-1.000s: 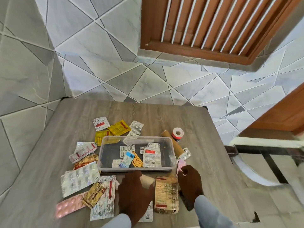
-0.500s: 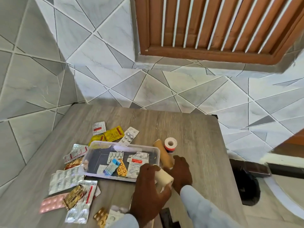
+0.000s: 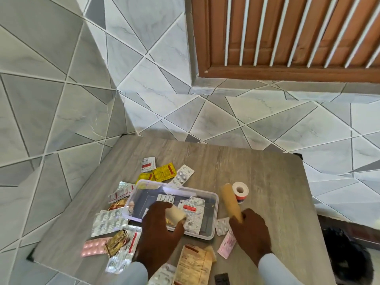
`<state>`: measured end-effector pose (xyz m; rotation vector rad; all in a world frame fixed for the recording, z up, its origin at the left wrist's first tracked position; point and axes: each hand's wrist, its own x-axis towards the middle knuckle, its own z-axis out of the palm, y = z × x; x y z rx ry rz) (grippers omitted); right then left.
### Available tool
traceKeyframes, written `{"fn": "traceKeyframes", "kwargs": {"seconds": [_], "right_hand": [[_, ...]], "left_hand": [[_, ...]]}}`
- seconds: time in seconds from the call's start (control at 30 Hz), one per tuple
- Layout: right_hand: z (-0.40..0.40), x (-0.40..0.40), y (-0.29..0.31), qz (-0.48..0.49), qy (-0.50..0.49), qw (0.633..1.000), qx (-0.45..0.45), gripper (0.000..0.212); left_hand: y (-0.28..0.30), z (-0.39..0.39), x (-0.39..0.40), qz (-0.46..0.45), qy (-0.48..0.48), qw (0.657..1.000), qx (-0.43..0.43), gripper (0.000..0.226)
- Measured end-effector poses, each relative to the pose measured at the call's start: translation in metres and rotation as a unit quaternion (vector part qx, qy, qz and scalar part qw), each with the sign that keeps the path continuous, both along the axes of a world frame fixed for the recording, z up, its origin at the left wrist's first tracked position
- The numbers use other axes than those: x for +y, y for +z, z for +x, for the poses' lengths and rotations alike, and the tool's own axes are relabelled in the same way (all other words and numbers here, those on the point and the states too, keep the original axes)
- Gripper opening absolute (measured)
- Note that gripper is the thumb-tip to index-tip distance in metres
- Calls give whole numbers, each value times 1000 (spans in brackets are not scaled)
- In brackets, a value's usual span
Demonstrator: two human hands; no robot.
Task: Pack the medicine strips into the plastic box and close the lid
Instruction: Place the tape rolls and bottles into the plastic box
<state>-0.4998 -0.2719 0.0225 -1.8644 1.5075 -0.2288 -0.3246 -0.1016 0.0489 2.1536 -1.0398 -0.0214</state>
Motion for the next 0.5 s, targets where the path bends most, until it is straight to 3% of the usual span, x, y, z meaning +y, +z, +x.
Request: {"fn": "traceKeyframes", "kwargs": {"seconds": [0.1,0.2,0.37,0.5], "right_hand": [[-3,7,23,-30,-30,999,-20,22],[13,21,41,-43,-31,998,-35,23],[69,65,44,-62,25,997,-37,19],[129,103,33,-29,63,998,12,23]], "left_hand": [[3,38,13,39,63,996,-45,53],[1,88,21,86,57,994,-46,61],[-5,169,20,203,-85,975,-29,73],[-2,209,13,271,-246,927,-83,74]]}}
